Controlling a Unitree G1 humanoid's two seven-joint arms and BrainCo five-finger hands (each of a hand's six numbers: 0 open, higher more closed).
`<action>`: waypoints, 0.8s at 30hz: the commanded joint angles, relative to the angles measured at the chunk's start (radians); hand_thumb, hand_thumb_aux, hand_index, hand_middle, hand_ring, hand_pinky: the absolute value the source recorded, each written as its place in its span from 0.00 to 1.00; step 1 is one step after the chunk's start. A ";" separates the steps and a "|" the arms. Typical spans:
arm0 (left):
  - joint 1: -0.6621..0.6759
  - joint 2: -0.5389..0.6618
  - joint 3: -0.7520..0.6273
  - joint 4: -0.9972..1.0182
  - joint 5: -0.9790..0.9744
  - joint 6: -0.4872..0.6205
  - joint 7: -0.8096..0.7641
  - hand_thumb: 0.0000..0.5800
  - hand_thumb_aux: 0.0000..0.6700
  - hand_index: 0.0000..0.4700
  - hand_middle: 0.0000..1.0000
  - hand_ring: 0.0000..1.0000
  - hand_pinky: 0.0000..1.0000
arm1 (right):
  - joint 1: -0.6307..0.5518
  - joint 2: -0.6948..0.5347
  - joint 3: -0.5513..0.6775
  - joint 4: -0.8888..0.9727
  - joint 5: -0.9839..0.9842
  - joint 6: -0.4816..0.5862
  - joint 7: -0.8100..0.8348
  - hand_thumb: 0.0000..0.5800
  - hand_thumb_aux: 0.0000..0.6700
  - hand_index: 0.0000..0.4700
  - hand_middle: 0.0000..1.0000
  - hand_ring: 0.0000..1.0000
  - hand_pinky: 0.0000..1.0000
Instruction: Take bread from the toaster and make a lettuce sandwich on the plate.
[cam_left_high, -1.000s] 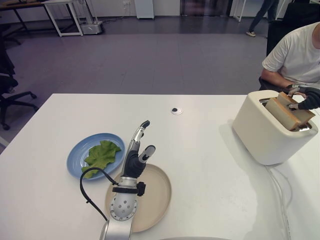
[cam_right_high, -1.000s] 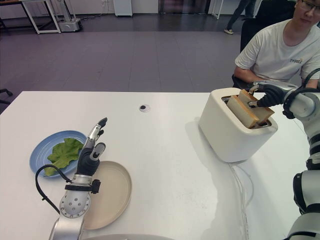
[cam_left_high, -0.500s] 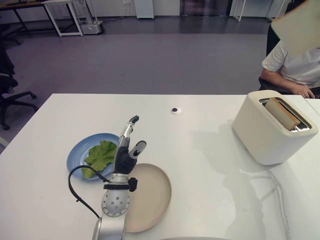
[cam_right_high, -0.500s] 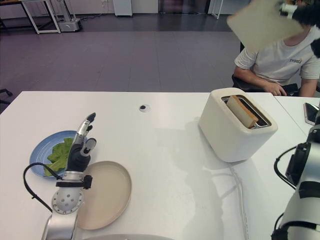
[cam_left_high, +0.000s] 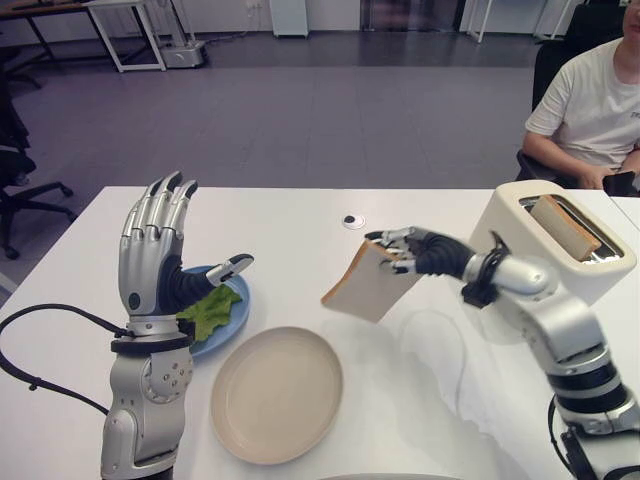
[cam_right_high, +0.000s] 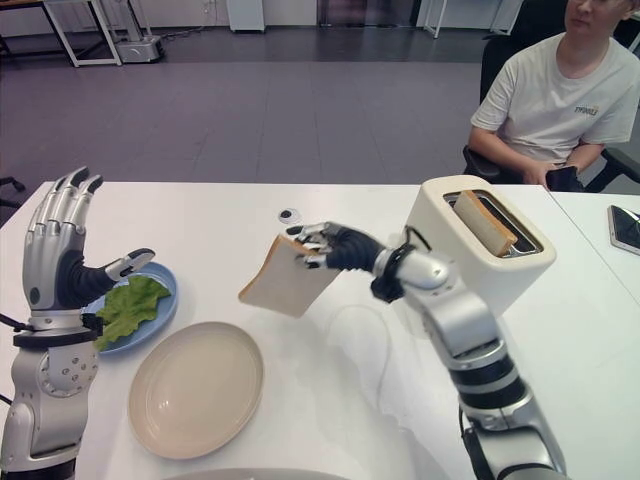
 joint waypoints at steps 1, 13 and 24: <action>-0.023 0.005 0.021 0.007 -0.032 0.004 0.002 0.00 0.00 0.00 0.00 0.00 0.00 | 0.067 0.089 0.115 -0.033 -0.025 0.046 -0.048 1.00 1.00 1.00 0.00 0.00 0.00; -0.032 -0.026 0.019 0.005 -0.094 0.018 0.000 0.00 0.00 0.00 0.00 0.00 0.00 | 0.082 0.269 0.187 -0.074 0.009 0.187 -0.100 1.00 1.00 1.00 0.00 0.00 0.00; -0.020 -0.039 0.024 0.003 -0.090 0.013 0.013 0.00 0.00 0.00 0.00 0.00 0.00 | -0.008 0.364 0.139 -0.067 0.054 0.280 -0.118 1.00 1.00 1.00 0.00 0.00 0.00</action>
